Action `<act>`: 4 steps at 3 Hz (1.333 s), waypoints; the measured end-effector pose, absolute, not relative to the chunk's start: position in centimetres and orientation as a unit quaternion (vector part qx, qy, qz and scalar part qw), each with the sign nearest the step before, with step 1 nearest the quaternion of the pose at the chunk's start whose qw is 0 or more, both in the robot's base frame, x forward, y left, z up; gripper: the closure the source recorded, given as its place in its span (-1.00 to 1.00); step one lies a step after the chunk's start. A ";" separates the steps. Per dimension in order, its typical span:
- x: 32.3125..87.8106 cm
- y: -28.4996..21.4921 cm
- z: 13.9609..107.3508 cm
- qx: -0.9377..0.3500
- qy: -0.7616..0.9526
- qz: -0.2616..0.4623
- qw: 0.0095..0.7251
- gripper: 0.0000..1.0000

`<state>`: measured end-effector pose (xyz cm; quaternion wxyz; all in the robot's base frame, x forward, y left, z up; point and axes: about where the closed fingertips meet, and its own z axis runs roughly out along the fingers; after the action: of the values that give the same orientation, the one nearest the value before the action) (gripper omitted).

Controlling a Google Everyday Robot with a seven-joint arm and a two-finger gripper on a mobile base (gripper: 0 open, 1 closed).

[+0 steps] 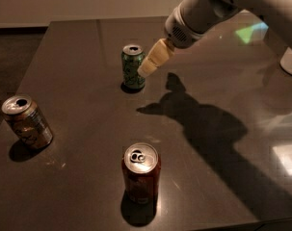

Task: Move green can near coke can

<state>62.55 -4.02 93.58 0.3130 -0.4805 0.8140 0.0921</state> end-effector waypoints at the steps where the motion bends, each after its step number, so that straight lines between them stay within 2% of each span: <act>1: 63.0 -1.9 92.6 -0.490 0.805 0.115 0.313 -1.00; 3: 64.3 1.1 91.2 -0.509 0.791 0.137 0.310 -1.00; 4: 64.5 2.0 91.2 -0.517 0.783 0.147 0.313 -0.74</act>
Offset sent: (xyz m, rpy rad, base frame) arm 0.0240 0.0539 -0.0298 0.0640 0.0325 0.0951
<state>64.53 1.97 91.16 0.3127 -0.5168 0.7833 0.1471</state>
